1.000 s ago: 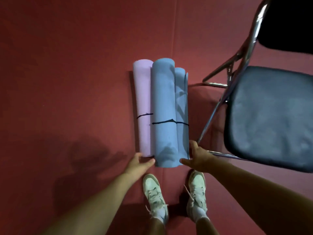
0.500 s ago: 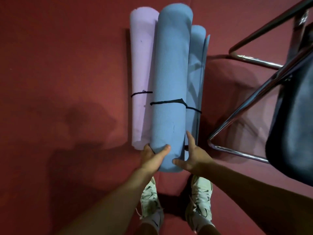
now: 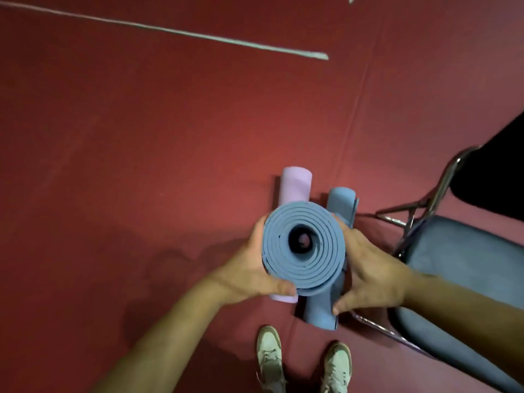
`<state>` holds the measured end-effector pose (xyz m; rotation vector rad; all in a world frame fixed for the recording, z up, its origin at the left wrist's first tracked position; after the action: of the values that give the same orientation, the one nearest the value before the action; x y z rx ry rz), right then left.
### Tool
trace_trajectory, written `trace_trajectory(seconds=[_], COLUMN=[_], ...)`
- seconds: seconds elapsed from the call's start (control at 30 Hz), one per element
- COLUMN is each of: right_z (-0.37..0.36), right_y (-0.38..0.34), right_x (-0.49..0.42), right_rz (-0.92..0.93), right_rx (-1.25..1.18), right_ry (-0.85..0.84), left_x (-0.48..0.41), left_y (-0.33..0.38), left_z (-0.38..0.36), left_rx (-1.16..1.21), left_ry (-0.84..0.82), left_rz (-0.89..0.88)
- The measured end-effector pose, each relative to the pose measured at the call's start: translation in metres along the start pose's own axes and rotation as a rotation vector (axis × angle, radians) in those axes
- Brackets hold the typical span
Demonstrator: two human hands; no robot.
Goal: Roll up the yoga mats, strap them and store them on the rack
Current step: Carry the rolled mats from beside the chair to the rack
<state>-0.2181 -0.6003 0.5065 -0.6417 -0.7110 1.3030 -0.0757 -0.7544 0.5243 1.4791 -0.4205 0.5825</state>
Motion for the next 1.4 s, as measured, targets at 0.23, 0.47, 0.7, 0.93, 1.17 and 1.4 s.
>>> trace_trajectory(seconds=[0.23,0.47,0.7,0.93,1.17,1.4], right_z=[0.029,-0.027,-0.148,-0.329,-0.503,-0.665], right_y=[-0.178,-0.336,-0.482,-0.630,-0.758,-0.858], right_x=[-0.011,-0.001,0.045,0.138,0.268,0.377], right_rz=[0.231,0.550,0.802,0.998,1.138,1.228], right_rx=[-0.174,-0.257,-0.176,-0.230,-0.275,-0.316], right_ry=[0.114,-0.224,-0.571,-0.918,-1.212,-1.467], left_x=[0.179,0.367,0.548,0.717,0.874,1.000], left_y=[0.042,0.009,-0.025,-0.178,-0.292,-0.382], left_z=[0.000,-0.054,-0.131,-0.249,-0.368,-0.461], left_rx=[-0.186,-0.050,0.143,0.330,0.478,0.524], left_ry=[0.657,1.174,1.615,1.957,2.152,2.291], left_rz=[-0.120,-0.146,-0.159,0.089,0.224,0.480])
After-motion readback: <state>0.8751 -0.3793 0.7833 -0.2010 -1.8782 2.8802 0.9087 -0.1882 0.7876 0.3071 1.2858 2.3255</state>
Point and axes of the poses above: each hand's wrist, its own x-axis away from the middle knuckle, its own z-axis out of the back of the hand, y = z × x, the point moved 5 cm from there along -x, towards the middle knuckle, and after that the axes turned 7 degrees about z, right-handed, at the moved point
